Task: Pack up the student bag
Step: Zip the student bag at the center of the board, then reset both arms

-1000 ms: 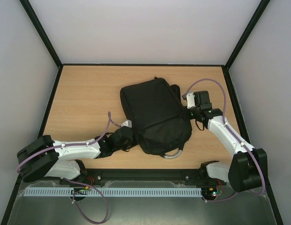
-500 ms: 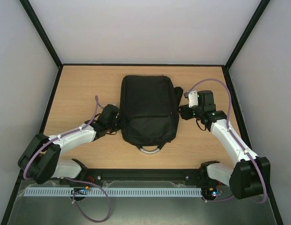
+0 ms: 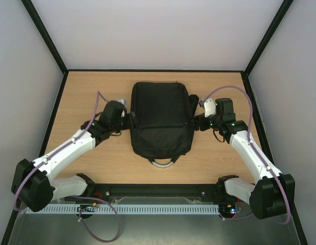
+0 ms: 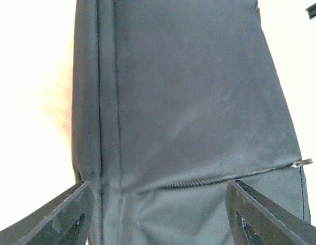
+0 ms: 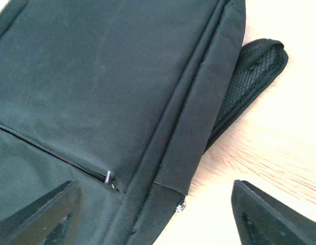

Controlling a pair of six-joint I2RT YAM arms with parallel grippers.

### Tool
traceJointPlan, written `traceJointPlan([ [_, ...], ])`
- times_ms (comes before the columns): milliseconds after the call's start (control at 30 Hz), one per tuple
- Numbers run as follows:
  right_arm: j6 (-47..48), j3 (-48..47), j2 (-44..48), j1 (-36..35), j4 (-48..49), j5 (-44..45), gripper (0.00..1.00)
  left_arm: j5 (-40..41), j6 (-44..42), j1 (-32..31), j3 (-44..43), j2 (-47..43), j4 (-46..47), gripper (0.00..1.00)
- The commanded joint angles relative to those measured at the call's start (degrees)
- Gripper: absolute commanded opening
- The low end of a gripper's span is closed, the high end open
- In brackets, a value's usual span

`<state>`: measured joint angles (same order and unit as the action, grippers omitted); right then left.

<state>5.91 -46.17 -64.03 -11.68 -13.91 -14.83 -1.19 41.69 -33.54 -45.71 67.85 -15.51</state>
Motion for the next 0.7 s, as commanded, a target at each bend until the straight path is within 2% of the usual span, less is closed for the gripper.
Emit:
traceJointPlan([
  [0, 0.11, -4.17, 2.38, 0.23, -2.83, -1.34, 0.84, 3.73, -11.72, 2.88, -11.67, 2.62, -10.9, 0.75],
  [33, -0.38, -4.63, 2.99, 0.21, -2.61, -0.61, 0.89, 4.05, -13.54, 3.66, -14.15, 3.66, -12.47, 0.77],
  [133, -2.08, -5.64, 5.27, 0.18, -0.9, 2.09, 1.0, 5.83, -18.12, 5.62, -19.26, 4.92, -13.71, 0.98],
  [233, -4.06, -6.2, 6.95, 0.18, 1.59, 4.09, 0.99, 6.96, -22.12, 7.82, -20.65, 4.45, -11.4, 0.99],
  [333, -7.09, -5.65, 7.99, 0.18, 3.5, 6.56, 0.99, 11.41, -23.9, 8.23, -19.86, 2.3, -8.02, 0.99],
  [533, -8.6, 2.03, 12.84, 0.18, 8.98, 1.38, 0.99, 20.66, -27.38, 8.23, -7.54, -7.93, 4.01, 0.99],
  [667, -9.17, 3.23, 13.02, 0.22, 8.36, 3.24, 1.0, 21.77, -30.36, 8.23, -1.36, -11.73, 8.78, 0.99],
])
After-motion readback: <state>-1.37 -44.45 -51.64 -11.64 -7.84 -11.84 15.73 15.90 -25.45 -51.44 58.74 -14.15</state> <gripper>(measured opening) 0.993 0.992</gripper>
